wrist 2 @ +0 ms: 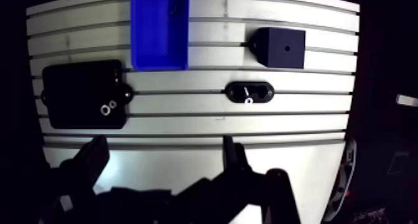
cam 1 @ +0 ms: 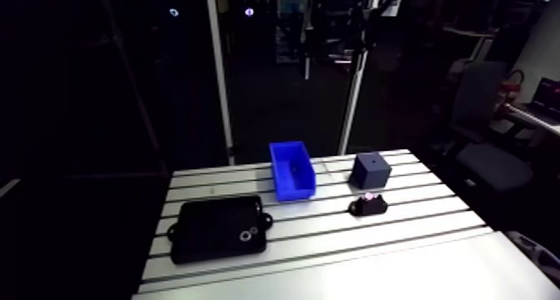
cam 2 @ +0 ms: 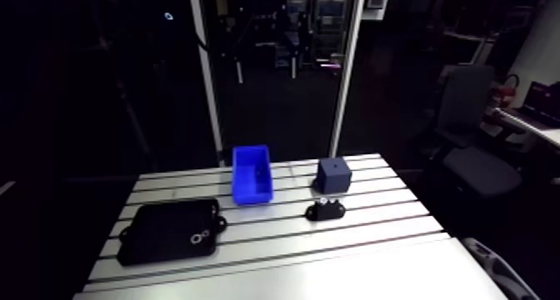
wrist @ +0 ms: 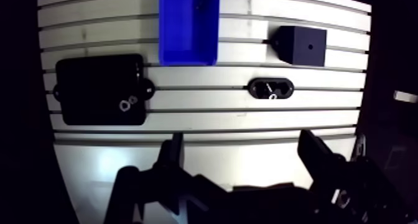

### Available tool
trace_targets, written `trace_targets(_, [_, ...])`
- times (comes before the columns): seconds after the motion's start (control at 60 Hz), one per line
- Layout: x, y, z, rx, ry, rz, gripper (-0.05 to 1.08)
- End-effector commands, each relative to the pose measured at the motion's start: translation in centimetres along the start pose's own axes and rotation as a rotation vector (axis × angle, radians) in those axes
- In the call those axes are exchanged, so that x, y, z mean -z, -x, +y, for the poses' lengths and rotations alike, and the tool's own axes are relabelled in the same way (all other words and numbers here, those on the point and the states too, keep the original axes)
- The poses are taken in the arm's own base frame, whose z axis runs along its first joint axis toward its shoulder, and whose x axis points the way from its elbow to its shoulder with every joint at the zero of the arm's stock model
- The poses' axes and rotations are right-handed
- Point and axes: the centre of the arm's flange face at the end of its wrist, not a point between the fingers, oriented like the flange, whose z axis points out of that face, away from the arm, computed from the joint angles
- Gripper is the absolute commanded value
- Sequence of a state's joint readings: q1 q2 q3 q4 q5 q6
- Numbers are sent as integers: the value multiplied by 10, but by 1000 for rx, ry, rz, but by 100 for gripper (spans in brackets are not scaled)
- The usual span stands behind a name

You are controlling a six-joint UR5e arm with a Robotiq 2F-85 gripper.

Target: Pick up the M10 bolt and insert it into the hole until fully seated.

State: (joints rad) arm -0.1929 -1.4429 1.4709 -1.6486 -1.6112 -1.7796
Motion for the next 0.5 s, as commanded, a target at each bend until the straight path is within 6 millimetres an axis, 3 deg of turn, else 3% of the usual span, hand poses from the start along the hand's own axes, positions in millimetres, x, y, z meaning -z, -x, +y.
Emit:
trace_targets(0.017, [-48,5,63,-20,-27,74,1])
trace_targets(0.267, [-95,17,68,-29,-16,115,1])
trace_targets(0.5, [-115,24,64,-18,-10,135,1])
